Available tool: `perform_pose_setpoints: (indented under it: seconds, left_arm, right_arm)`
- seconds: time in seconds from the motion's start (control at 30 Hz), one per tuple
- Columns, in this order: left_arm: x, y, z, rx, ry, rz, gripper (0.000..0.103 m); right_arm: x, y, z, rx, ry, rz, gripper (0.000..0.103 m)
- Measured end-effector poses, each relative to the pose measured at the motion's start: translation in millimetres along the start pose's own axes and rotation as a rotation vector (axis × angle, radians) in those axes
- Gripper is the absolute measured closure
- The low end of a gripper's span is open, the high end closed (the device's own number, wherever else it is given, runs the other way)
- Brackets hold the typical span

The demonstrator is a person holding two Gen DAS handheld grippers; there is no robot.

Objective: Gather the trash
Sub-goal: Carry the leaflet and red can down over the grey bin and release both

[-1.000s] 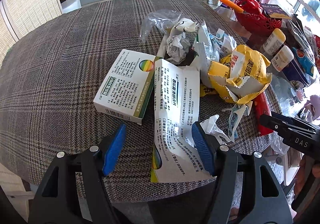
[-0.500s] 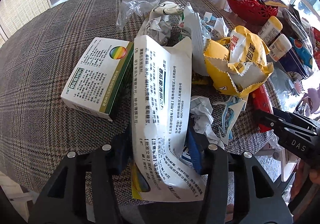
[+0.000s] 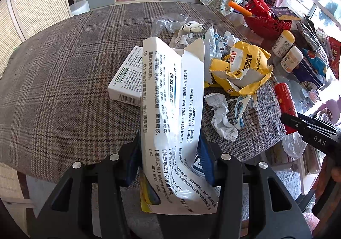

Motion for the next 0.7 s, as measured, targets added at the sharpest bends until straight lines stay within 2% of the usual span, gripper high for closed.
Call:
perform_pose_setpoints:
  seconds: [0.17, 0.47, 0.7]
  left_arm:
    - [2.6, -23.9, -26.7, 0.043, 0.027, 0.011, 0.057]
    - [8.2, -61.2, -95.9, 0.095, -0.009, -0.085, 0.057]
    - [4.5, -50.6, -155.5, 0.058, -0.062, -0.112, 0.057]
  right_arm:
    - [-11.5, -17.8, -18.1, 0.032, -0.048, 0.023, 0.066]
    - [-39.3, -49.8, -80.2, 0.097, -0.093, 0.094, 0.066]
    - [-41.4, -40.4, -144.9, 0.040, -0.059, 0.191, 0.066]
Point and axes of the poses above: each gripper's, at about its wrist camera, not at the fingertips, and y roughly the way its jaws point, x to its right, z to its top, the point moved 1 cm from there along y, roughly the way its jaws point, and after that the axes turned 1 degree about -y, right-handed, at the moved point
